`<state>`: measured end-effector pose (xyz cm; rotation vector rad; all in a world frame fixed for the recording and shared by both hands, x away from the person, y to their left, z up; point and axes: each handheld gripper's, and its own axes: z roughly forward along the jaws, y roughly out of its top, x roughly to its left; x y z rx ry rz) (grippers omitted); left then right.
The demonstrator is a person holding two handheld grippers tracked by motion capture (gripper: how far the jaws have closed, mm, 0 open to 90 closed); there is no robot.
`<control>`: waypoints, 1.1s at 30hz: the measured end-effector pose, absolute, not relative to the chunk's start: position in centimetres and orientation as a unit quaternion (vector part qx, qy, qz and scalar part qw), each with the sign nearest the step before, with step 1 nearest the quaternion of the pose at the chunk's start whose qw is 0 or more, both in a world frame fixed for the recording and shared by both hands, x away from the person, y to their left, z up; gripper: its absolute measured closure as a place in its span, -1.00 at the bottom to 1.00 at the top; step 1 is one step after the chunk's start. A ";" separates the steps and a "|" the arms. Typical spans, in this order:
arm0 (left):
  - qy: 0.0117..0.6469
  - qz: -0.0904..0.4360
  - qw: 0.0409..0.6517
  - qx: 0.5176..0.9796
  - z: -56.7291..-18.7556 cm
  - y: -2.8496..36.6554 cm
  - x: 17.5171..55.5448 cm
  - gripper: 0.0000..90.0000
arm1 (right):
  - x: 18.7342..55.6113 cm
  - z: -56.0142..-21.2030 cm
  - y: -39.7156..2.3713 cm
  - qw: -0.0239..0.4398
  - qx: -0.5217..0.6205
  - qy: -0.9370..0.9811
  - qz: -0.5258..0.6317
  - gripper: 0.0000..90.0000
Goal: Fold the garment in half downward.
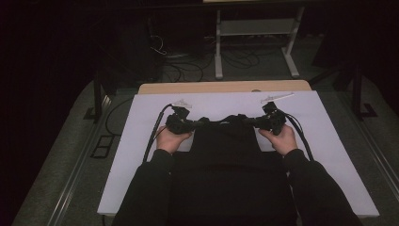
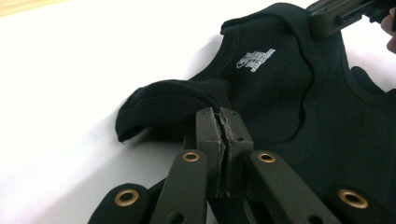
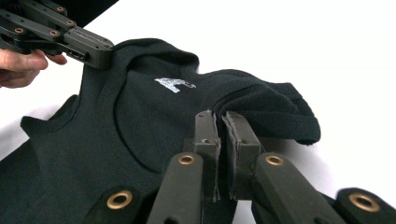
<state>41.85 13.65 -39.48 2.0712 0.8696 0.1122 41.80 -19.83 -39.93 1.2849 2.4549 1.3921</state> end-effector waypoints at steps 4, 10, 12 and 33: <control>0.347 0.050 0.439 0.828 -38.6 13.7 41.4 0.92 | 41.4 -39.1 -20.0 0.024 0.410 0.792 0.453 0.84; 0.335 0.055 0.441 0.831 -37.7 13.9 40.4 0.92 | 40.4 -37.8 -20.1 0.030 0.400 0.793 0.459 0.84; 0.333 0.056 0.444 0.830 -37.4 14.0 40.0 0.92 | 40.1 -37.5 -20.1 0.033 0.397 0.793 0.462 0.84; 0.317 0.059 0.465 0.825 -38.0 14.5 36.5 0.92 | 36.4 -37.7 -20.7 0.020 0.380 0.789 0.483 0.84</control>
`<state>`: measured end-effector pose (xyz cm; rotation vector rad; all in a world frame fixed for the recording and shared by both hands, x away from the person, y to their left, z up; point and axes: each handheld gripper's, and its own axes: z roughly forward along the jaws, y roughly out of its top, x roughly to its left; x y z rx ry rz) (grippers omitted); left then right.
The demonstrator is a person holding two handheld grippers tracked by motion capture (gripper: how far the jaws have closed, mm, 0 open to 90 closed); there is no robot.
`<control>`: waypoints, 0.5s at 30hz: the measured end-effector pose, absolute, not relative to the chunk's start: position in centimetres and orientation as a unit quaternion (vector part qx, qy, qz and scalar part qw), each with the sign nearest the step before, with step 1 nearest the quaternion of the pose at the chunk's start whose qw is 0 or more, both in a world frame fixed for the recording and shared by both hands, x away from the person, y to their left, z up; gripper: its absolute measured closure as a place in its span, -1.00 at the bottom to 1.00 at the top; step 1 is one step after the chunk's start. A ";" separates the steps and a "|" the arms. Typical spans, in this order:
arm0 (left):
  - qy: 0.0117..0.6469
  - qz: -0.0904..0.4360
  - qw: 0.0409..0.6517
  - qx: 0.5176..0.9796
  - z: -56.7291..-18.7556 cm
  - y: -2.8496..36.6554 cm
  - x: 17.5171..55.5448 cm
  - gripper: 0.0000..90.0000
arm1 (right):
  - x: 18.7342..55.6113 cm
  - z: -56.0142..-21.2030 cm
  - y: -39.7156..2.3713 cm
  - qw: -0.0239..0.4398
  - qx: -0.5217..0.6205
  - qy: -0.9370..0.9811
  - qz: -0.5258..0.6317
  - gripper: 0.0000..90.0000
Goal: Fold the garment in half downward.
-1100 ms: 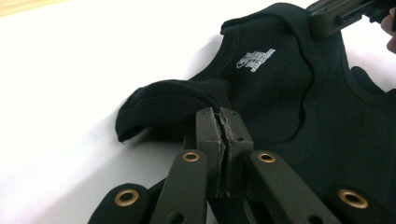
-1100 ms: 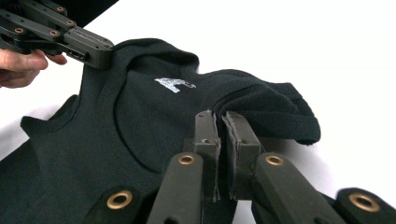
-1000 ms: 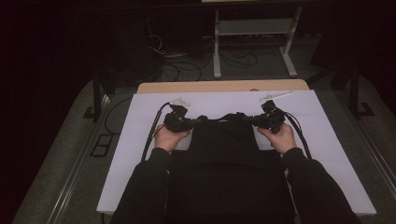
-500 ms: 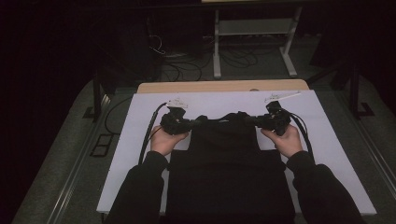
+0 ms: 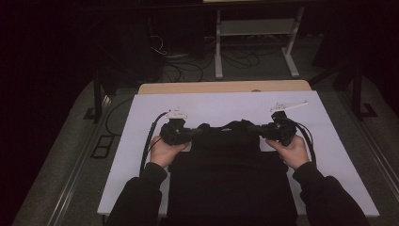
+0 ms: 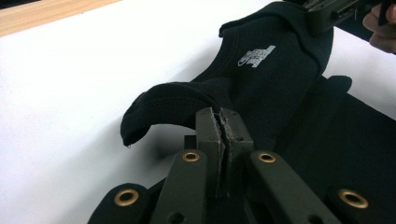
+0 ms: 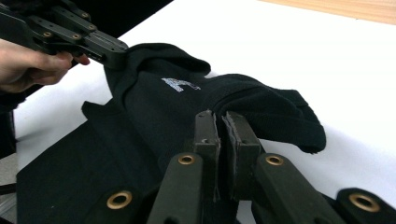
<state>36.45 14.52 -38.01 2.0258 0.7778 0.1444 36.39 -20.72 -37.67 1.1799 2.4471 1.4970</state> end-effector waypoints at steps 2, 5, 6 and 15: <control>0.313 0.058 0.467 0.825 -38.1 14.6 36.1 0.92 | 36.0 -37.8 -20.6 0.020 0.379 0.792 0.479 0.84; 0.312 0.059 0.475 0.821 -38.3 14.8 35.6 0.92 | 35.6 -37.7 -20.5 0.020 0.376 0.793 0.479 0.84; 0.315 0.058 0.478 0.818 -38.4 14.8 35.3 0.92 | 35.4 -37.7 -20.5 0.020 0.376 0.792 0.480 0.84; 0.304 0.061 0.472 0.825 -38.5 14.8 33.2 0.92 | 33.4 -38.1 -20.9 0.022 0.374 0.797 0.474 0.84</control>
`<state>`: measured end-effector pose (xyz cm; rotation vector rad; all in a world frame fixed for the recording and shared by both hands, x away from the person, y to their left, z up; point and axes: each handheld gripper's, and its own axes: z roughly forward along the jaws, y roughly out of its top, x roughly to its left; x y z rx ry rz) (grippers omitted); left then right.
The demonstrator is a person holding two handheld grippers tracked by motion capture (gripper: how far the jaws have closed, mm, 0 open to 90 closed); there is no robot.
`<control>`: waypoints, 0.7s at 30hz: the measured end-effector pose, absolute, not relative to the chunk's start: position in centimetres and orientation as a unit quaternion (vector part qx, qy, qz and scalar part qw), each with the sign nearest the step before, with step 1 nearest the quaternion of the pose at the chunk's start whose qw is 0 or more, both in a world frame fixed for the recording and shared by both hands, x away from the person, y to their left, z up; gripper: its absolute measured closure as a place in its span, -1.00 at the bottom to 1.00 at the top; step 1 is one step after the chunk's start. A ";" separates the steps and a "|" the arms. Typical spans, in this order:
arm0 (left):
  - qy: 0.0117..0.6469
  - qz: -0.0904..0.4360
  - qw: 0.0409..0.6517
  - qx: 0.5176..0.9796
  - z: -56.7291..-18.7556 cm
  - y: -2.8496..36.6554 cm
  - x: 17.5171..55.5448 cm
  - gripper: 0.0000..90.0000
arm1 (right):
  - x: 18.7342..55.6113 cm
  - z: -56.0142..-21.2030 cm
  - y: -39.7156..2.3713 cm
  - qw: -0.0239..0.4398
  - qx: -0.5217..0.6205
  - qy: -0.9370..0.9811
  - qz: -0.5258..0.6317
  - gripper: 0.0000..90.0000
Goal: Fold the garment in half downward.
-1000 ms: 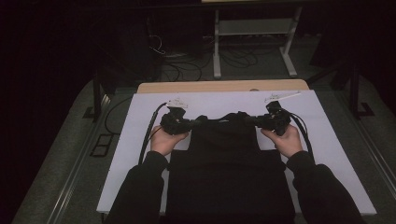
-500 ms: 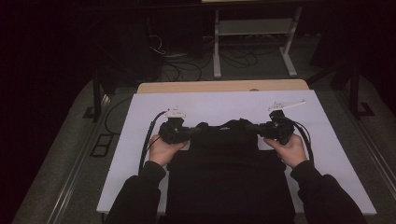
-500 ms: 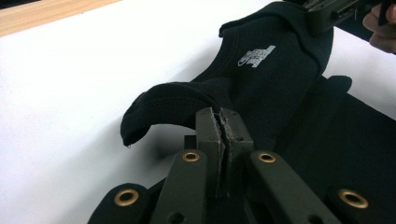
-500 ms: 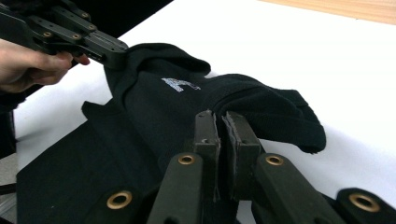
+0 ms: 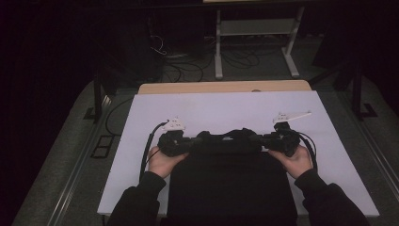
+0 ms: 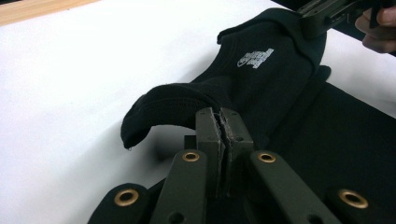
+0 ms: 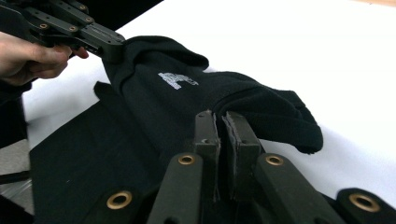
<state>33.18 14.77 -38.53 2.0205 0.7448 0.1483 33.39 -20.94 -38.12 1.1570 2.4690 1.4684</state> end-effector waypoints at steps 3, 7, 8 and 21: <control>0.299 0.055 0.461 0.833 -38.9 14.6 32.2 0.92 | 32.7 -38.3 -21.1 0.021 0.374 0.798 0.472 0.84; 0.295 0.048 0.455 0.839 -39.2 14.3 31.0 0.92 | 31.5 -38.8 -20.9 0.020 0.365 0.810 0.459 0.84; 0.294 0.048 0.453 0.840 -39.2 14.3 30.8 0.92 | 31.2 -38.9 -20.8 0.020 0.363 0.813 0.455 0.84; 0.288 0.028 0.444 0.848 -40.1 14.6 28.6 0.92 | 29.4 -40.4 -20.4 0.006 0.357 0.834 0.420 0.84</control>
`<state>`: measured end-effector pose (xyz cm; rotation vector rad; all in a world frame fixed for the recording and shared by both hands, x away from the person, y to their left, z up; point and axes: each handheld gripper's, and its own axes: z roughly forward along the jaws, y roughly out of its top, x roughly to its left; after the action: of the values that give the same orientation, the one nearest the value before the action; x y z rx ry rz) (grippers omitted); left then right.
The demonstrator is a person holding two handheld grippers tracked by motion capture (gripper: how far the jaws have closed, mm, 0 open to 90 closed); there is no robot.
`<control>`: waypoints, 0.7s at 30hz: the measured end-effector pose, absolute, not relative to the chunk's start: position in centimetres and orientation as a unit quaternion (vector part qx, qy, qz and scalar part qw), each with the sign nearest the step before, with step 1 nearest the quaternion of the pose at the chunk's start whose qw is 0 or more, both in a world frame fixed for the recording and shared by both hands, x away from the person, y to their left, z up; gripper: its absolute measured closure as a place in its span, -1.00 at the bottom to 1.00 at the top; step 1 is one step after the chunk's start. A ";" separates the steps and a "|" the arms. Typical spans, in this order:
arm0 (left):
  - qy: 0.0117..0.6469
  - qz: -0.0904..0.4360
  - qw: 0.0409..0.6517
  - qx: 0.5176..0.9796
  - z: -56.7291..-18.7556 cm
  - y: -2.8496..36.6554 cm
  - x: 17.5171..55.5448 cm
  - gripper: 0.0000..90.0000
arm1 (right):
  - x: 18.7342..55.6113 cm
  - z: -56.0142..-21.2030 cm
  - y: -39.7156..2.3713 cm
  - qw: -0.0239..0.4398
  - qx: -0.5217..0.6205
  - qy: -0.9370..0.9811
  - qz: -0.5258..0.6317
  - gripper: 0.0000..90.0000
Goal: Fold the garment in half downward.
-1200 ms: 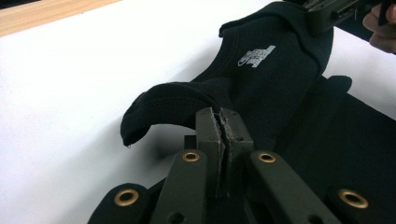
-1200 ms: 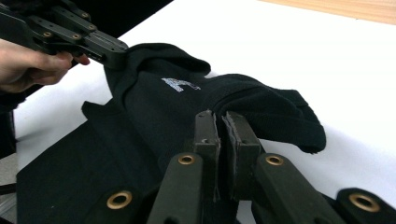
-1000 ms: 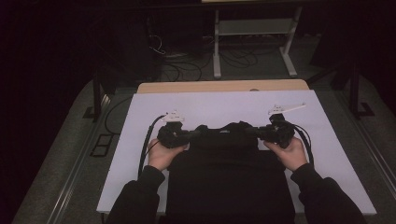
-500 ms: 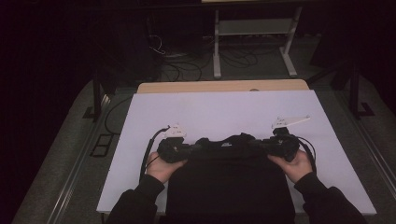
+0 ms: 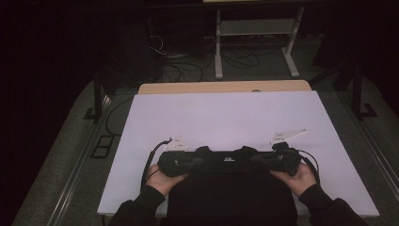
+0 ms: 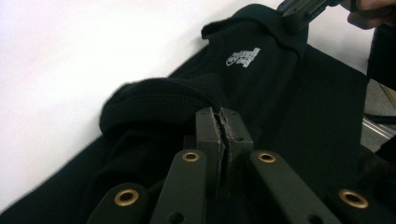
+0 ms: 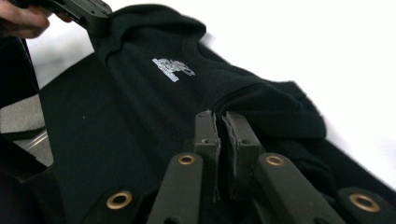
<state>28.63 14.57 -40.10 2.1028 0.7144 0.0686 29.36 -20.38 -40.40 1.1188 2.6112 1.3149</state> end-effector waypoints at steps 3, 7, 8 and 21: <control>0.283 0.021 0.438 0.853 -40.3 14.5 28.1 0.92 | 29.0 -40.7 -20.3 0.002 0.356 0.837 0.416 0.84; 0.287 0.012 0.432 0.855 -40.7 14.4 27.6 0.92 | 28.6 -41.0 -20.3 -0.006 0.355 0.840 0.410 0.84; 0.286 0.010 0.430 0.856 -40.8 14.5 27.5 0.92 | 28.4 -41.1 -20.3 -0.009 0.355 0.842 0.407 0.84; 0.278 -0.013 0.403 0.872 -41.5 14.5 26.1 0.92 | 26.9 -41.7 -20.2 -0.036 0.346 0.851 0.394 0.83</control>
<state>26.12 14.49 -41.51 2.2018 0.7032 -0.0326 26.91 -20.25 -41.65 1.1141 2.7359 1.2667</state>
